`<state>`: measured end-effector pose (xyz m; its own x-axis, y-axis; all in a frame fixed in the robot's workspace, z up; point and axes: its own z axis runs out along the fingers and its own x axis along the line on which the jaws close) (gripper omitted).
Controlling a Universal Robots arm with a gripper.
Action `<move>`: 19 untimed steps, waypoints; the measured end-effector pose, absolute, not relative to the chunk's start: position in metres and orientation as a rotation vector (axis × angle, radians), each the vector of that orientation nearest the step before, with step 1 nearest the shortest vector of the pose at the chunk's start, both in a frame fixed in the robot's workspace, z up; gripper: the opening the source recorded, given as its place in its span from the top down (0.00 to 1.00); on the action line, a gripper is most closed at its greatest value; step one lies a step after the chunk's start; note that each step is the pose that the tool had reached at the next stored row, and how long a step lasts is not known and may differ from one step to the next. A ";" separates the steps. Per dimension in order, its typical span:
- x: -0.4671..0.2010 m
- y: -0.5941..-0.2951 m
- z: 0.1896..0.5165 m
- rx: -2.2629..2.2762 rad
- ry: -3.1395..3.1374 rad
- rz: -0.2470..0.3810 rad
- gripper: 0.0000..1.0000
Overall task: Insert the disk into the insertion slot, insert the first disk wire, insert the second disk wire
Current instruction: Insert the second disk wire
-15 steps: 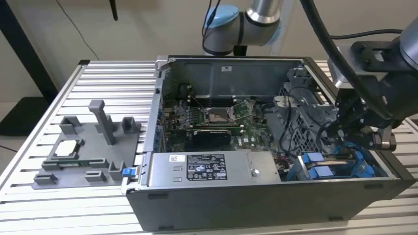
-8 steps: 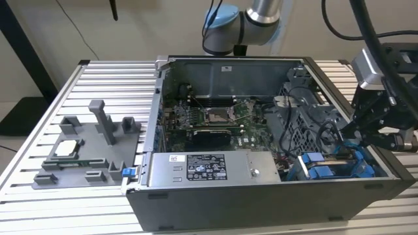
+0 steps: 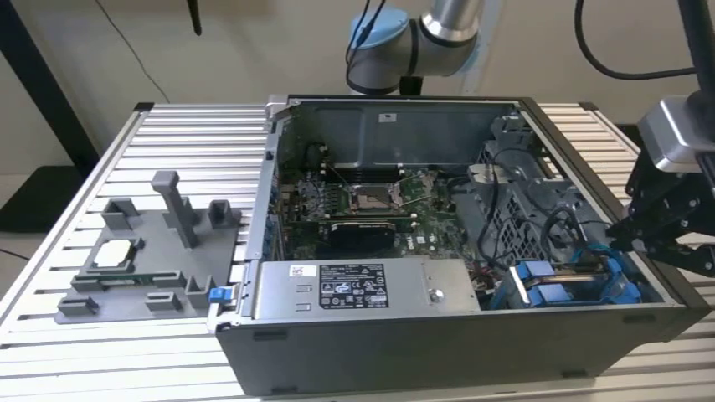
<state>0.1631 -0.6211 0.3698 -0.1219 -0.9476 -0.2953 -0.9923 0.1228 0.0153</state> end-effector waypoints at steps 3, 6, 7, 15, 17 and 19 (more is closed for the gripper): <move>0.172 -0.623 0.370 -1.925 2.183 0.308 0.00; 0.173 -0.623 0.368 -1.905 2.195 0.310 0.00; 0.173 -0.623 0.367 -1.887 2.207 0.309 0.00; 0.176 -0.623 0.357 -1.795 2.253 0.321 0.00; 0.177 -0.623 0.355 -1.775 2.256 0.332 0.00; 0.177 -0.623 0.354 -1.752 2.256 0.348 0.00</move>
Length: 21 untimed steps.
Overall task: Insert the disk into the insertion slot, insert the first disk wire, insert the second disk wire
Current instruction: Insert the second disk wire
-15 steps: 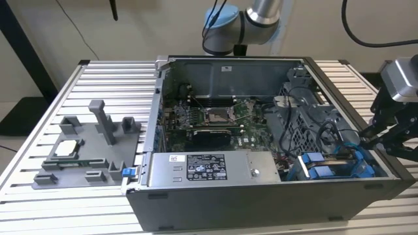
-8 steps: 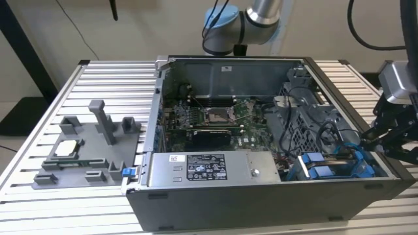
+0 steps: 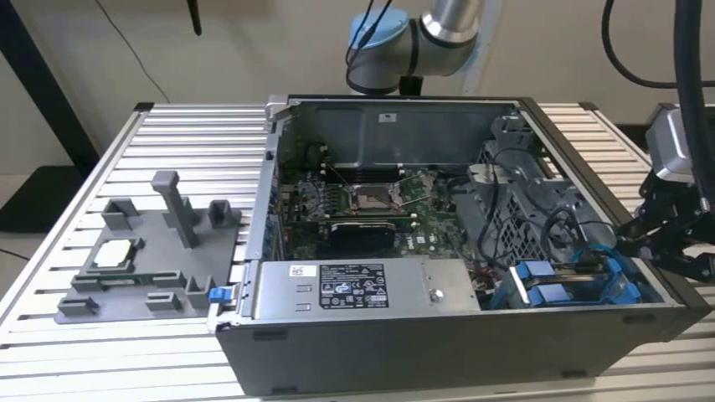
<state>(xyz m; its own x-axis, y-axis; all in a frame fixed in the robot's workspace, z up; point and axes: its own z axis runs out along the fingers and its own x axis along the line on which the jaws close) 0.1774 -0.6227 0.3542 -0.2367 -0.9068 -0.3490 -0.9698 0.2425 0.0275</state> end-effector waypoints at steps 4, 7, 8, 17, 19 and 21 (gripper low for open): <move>0.177 -0.623 0.354 -1.714 2.254 0.376 1.00; 0.177 -0.623 0.354 -1.701 2.255 0.384 1.00; 0.177 -0.623 0.354 -1.698 2.254 0.387 1.00; 0.154 -0.623 0.365 -1.676 2.237 0.423 1.00; 0.148 -0.623 0.372 -1.675 2.236 0.425 1.00; 0.139 -0.623 0.376 -1.675 2.235 0.427 1.00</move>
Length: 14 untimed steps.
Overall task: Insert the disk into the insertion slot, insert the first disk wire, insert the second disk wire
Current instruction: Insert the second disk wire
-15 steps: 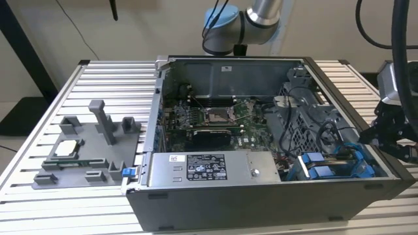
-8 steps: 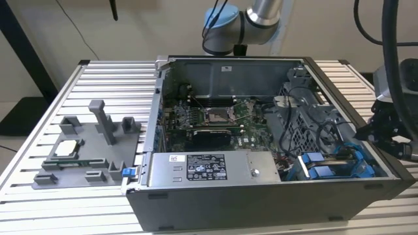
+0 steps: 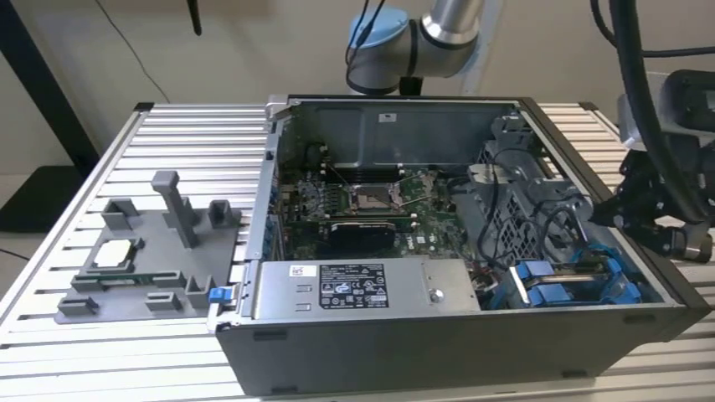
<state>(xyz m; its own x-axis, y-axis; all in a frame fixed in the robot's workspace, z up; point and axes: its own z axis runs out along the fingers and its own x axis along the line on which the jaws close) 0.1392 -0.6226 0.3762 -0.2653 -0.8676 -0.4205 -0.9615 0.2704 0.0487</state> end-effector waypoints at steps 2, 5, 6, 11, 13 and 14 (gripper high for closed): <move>0.130 -0.623 0.377 -1.674 2.235 0.427 1.00; 0.117 -0.623 0.377 -1.676 2.235 0.426 1.00; 0.113 -0.623 0.376 -1.679 2.235 0.424 1.00; 0.110 -0.623 0.375 -1.729 2.242 0.387 1.00; 0.109 -0.623 0.375 -1.760 2.249 0.361 1.00; 0.109 -0.623 0.375 -1.776 2.252 0.347 1.00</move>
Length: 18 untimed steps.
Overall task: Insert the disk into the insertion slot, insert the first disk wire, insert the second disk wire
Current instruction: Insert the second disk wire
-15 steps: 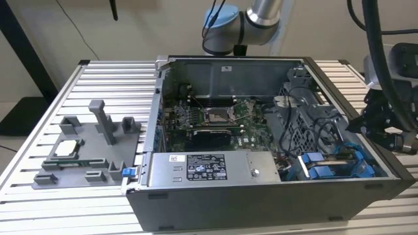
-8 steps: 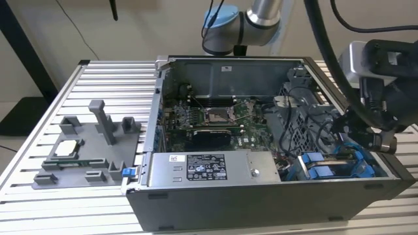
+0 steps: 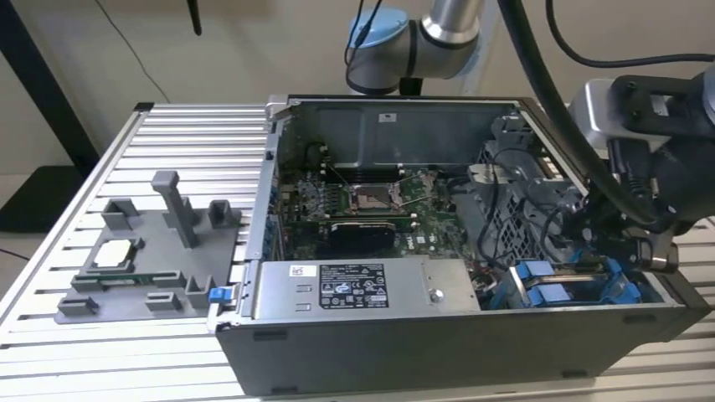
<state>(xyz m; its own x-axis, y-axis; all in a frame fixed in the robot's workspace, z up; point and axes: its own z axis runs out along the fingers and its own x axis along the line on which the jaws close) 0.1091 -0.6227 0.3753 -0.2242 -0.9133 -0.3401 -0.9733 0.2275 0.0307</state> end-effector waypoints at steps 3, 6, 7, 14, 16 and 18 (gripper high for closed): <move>0.109 -0.622 0.374 -1.823 2.247 0.320 1.00; 0.109 -0.620 0.372 -1.862 2.228 0.308 1.00; 0.109 -0.618 0.371 -1.873 2.218 0.304 1.00; 0.109 -0.613 0.366 -1.945 2.186 0.232 1.00; 0.108 -0.611 0.366 -1.965 2.198 0.190 1.00; 0.109 -0.605 0.365 -1.970 2.196 0.168 1.00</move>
